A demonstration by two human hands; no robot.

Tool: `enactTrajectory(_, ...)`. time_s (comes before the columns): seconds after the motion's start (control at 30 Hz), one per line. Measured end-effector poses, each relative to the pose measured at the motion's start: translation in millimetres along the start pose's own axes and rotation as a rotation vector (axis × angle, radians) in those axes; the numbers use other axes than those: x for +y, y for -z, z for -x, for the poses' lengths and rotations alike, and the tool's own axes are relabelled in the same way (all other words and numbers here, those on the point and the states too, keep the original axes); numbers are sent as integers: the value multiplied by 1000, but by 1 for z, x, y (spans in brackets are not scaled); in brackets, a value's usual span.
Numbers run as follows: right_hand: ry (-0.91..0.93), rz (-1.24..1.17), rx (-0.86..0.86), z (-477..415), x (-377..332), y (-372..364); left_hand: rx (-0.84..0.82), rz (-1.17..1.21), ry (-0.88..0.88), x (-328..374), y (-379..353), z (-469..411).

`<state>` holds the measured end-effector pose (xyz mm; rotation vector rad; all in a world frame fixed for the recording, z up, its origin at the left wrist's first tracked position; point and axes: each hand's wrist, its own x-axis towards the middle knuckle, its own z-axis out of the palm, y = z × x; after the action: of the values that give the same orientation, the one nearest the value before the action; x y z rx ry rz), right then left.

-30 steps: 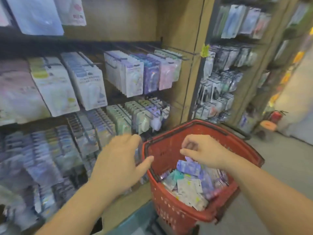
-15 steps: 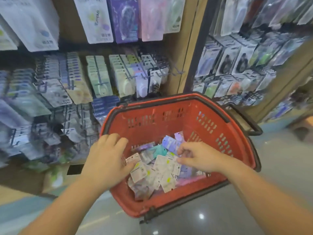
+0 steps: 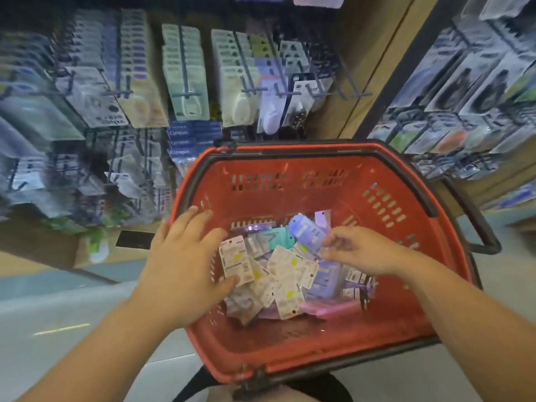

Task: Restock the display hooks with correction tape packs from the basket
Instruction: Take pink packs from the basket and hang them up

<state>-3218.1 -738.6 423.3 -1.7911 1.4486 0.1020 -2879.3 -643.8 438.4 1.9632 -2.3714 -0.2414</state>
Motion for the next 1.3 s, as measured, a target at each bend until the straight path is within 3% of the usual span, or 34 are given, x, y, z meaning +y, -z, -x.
enactTrajectory(0.23,-11,185,-188,-64,7,-19,19,-48,29,2,-3,3)
enactTrajectory(0.53,108,707,-410,-136,41,-78,87,-28,149,11,-5,13)
enactTrajectory(0.67,74,601,-414,-149,56,-93,94,16,161,8,-6,15)
enactTrajectory(0.8,13,500,-315,-150,56,-103,97,35,193,10,-6,16)
enactTrajectory(0.97,110,398,-273,-149,51,-115,146,61,165,11,-5,15)
enactTrajectory(1.3,103,77,-266,-139,40,-101,149,63,144,6,-8,15)
